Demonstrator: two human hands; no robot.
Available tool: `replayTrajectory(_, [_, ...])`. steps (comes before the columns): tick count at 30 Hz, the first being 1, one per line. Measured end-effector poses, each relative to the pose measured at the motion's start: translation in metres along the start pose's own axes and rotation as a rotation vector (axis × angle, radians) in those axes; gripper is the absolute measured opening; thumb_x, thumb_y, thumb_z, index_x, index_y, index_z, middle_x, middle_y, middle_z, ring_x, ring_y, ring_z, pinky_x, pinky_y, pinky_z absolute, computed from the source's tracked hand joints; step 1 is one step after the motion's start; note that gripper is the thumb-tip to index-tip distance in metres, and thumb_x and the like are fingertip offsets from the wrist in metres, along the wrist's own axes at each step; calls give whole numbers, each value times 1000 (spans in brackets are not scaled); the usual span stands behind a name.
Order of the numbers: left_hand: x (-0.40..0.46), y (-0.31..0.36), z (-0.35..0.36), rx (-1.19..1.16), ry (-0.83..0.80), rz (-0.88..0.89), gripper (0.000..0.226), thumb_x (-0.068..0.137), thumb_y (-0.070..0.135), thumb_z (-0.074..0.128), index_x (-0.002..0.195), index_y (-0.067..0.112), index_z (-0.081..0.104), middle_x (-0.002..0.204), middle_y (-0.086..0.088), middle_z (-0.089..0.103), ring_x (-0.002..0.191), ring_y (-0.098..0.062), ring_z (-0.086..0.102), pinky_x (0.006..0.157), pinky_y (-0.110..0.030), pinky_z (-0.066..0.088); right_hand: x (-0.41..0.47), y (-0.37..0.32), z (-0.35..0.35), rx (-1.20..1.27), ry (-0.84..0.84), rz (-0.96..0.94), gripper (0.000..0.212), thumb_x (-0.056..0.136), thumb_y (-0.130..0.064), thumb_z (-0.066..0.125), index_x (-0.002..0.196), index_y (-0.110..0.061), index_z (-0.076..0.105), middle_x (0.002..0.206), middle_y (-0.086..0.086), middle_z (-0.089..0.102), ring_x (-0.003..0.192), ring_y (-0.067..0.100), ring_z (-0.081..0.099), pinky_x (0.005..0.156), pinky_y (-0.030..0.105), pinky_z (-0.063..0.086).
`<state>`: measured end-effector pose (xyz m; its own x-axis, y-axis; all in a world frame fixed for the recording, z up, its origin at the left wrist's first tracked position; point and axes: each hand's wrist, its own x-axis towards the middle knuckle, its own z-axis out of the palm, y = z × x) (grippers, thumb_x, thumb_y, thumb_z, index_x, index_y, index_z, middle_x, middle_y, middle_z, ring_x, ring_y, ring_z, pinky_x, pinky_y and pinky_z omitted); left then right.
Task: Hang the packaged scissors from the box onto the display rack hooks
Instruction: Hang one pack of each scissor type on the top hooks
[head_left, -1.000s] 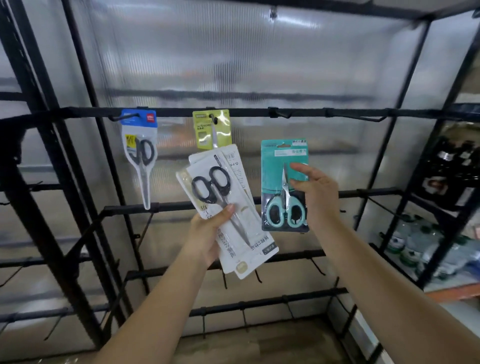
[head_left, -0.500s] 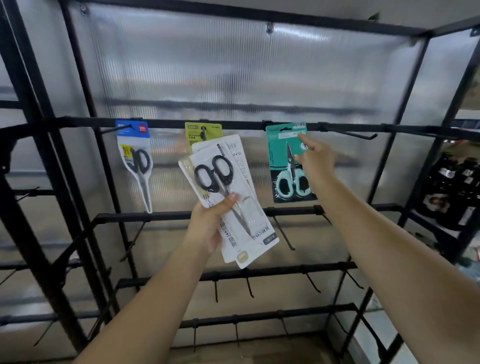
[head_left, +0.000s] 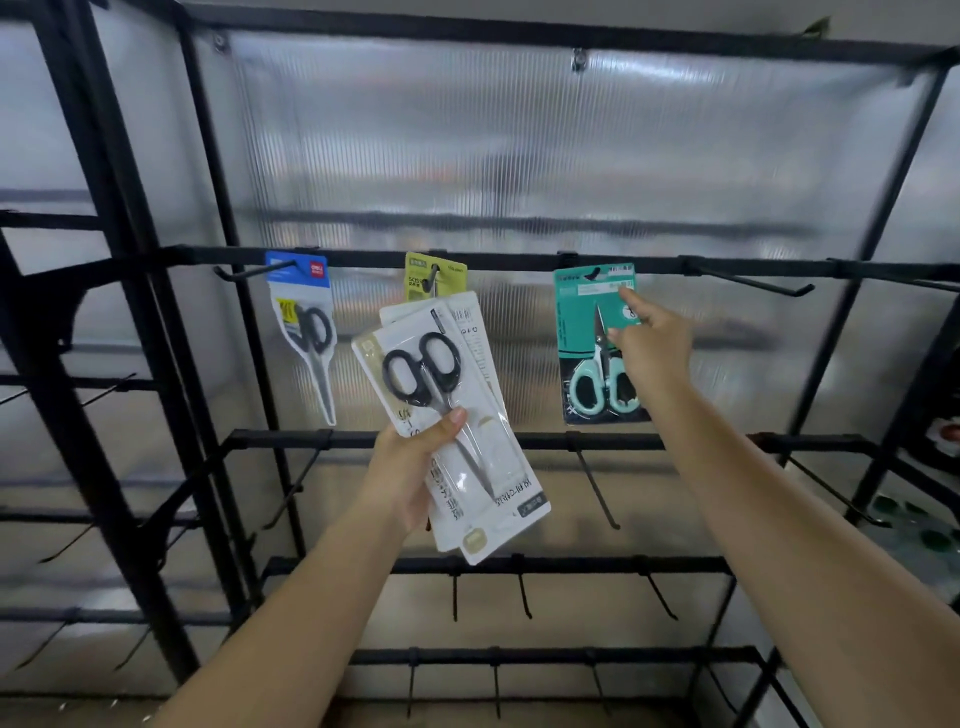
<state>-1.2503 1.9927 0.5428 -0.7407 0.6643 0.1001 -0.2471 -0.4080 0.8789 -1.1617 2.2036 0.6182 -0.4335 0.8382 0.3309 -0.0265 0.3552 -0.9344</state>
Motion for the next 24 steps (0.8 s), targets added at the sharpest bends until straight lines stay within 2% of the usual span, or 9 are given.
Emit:
replayTrajectory(3, [2, 2, -2, -15, 11, -3, 29, 66, 15, 71, 95, 13, 67, 92, -5, 75, 83, -22, 72, 65, -34, 56, 11, -2, 9, -79, -82, -15, 56, 93, 2, 45, 141, -26, 38, 124, 7, 56, 66, 6, 57, 37, 10, 37])
replayTrajectory(7, [1, 7, -4, -21, 37, 2, 31, 66, 14, 71, 96, 13, 68, 96, -6, 74, 87, -23, 71, 77, -39, 54, 22, -11, 25, -287, -194, 27, 63, 88, -1, 51, 144, -26, 33, 136, 13, 46, 103, 23, 58, 76, 33, 56])
replayTrajectory(9, [0, 7, -10, -35, 57, 21, 32, 66, 14, 71, 98, 13, 67, 96, -5, 74, 86, -20, 72, 69, -34, 57, 7, -10, 33, -285, -122, 4, 56, 86, -3, 54, 137, -22, 42, 139, 9, 40, 106, 19, 52, 72, 25, 53])
replayTrajectory(11, [-3, 6, -18, -51, 67, 37, 34, 69, 14, 70, 103, 12, 67, 99, -5, 74, 87, -19, 72, 62, -30, 58, -26, -2, 38, -169, -123, -85, 31, 88, -16, 59, 118, -23, 55, 122, -3, 53, 91, 9, 55, 58, 13, 41])
replayTrajectory(12, [-4, 6, -22, -61, 70, 39, 35, 70, 14, 70, 105, 11, 66, 100, -5, 74, 88, -20, 71, 62, -29, 58, -48, 3, 40, -105, -220, -92, 18, 86, -27, 63, 104, -25, 60, 108, -9, 60, 88, 7, 58, 59, 14, 40])
replayTrajectory(14, [-7, 7, -29, -79, 97, 34, 36, 69, 15, 70, 104, 12, 66, 99, -6, 74, 87, -21, 72, 62, -31, 58, -90, 8, 45, -31, -534, -2, 28, 72, -44, 72, 90, -26, 61, 91, -11, 65, 83, 7, 63, 62, 19, 45])
replayTrajectory(17, [-12, 9, -35, -115, 140, 11, 36, 68, 18, 70, 102, 11, 66, 96, -9, 74, 83, -26, 72, 63, -36, 58, -123, 23, 59, -35, -766, 118, 37, 65, -27, 82, 94, -22, 60, 90, -7, 68, 73, 4, 67, 53, 15, 48])
replayTrajectory(20, [-18, 13, -45, -135, 161, -15, 43, 65, 24, 72, 105, 10, 65, 102, -14, 71, 92, -33, 69, 77, -46, 55, -134, 33, 69, 19, -658, 135, 24, 75, -9, 75, 93, -19, 63, 89, -4, 71, 75, 9, 68, 53, 19, 48])
replayTrajectory(24, [-26, 22, -62, -168, 187, -1, 58, 69, 31, 67, 121, 6, 59, 112, -16, 68, 101, -33, 65, 84, -47, 53, -136, 41, 65, 95, -583, 192, 26, 74, -2, 73, 94, -18, 67, 87, -2, 73, 75, 15, 70, 53, 24, 50])
